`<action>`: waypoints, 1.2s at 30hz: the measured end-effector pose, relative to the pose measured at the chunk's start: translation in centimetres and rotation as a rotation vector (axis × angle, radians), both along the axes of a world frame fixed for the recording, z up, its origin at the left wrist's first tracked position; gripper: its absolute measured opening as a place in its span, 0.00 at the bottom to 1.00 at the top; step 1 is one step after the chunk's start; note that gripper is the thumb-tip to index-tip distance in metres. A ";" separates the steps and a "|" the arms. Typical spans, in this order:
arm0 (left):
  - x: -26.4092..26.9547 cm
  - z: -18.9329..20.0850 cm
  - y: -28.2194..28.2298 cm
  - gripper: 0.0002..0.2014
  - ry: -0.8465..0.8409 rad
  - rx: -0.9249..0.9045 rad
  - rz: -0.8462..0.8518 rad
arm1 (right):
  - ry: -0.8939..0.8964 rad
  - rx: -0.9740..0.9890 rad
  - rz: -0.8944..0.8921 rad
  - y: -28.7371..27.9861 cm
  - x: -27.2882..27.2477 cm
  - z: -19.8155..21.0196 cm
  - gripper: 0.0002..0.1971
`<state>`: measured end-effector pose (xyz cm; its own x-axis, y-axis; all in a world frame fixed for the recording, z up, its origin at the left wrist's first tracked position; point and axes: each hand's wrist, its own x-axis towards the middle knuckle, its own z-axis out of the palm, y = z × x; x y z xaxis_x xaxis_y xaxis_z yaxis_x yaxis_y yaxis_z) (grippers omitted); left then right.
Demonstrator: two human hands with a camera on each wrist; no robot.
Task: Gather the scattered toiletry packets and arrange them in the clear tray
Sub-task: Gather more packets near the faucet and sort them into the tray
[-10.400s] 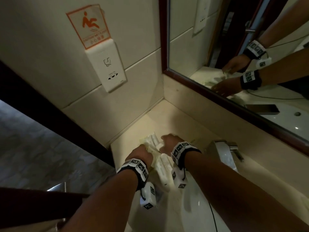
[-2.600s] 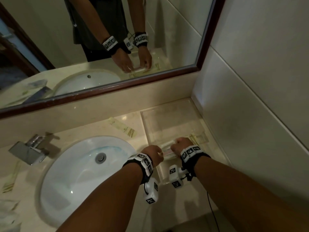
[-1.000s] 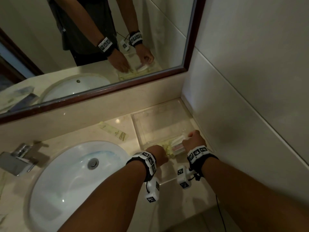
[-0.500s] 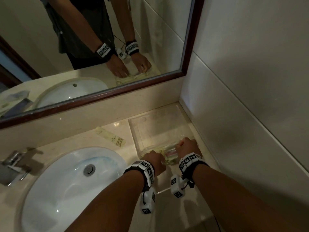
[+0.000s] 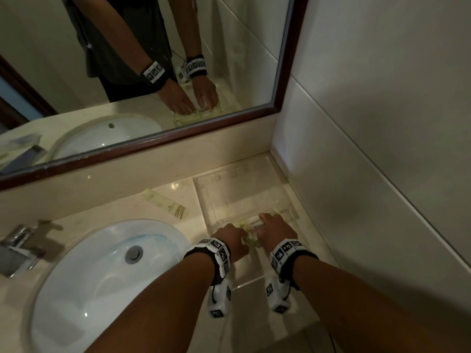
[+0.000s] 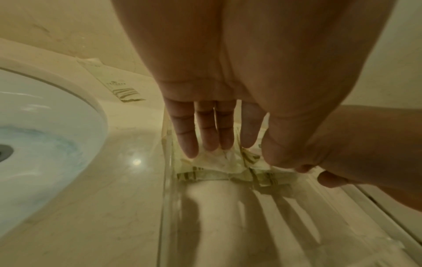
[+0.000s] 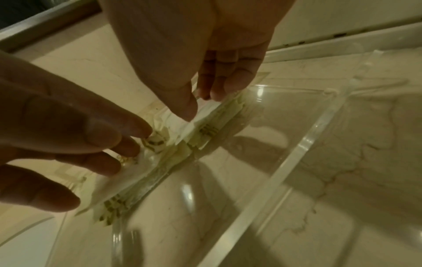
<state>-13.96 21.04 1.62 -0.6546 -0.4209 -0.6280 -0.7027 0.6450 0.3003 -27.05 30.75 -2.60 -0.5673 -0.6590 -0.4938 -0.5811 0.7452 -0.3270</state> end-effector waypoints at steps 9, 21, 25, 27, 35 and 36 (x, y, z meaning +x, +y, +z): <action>0.7 0.1 0.0 0.25 0.045 0.019 0.045 | 0.032 -0.145 -0.015 0.9 0.2 1.3 0.21; 1.4 0.5 0.5 0.23 0.044 -0.013 0.045 | 0.039 0.063 0.291 0.4 2.0 0.8 0.23; 1.4 0.4 0.5 0.23 0.030 -0.007 0.040 | -0.001 0.095 0.282 -0.1 1.7 0.6 0.23; 1.4 0.4 0.4 0.23 0.027 -0.007 0.048 | -0.048 0.107 0.256 -0.1 1.3 0.7 0.28; 1.5 0.2 0.2 0.23 0.017 -0.022 0.080 | -0.137 0.053 0.131 -0.1 0.5 1.0 0.27; 1.5 0.2 0.1 0.23 0.017 -0.022 0.086 | -0.142 0.041 0.114 -0.1 0.4 1.3 0.26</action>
<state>-12.47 21.12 1.80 -0.6257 -0.4894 -0.6074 -0.7509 0.5889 0.2991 -26.61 30.65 -1.35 -0.4124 -0.6928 -0.5916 -0.6130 0.6914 -0.3823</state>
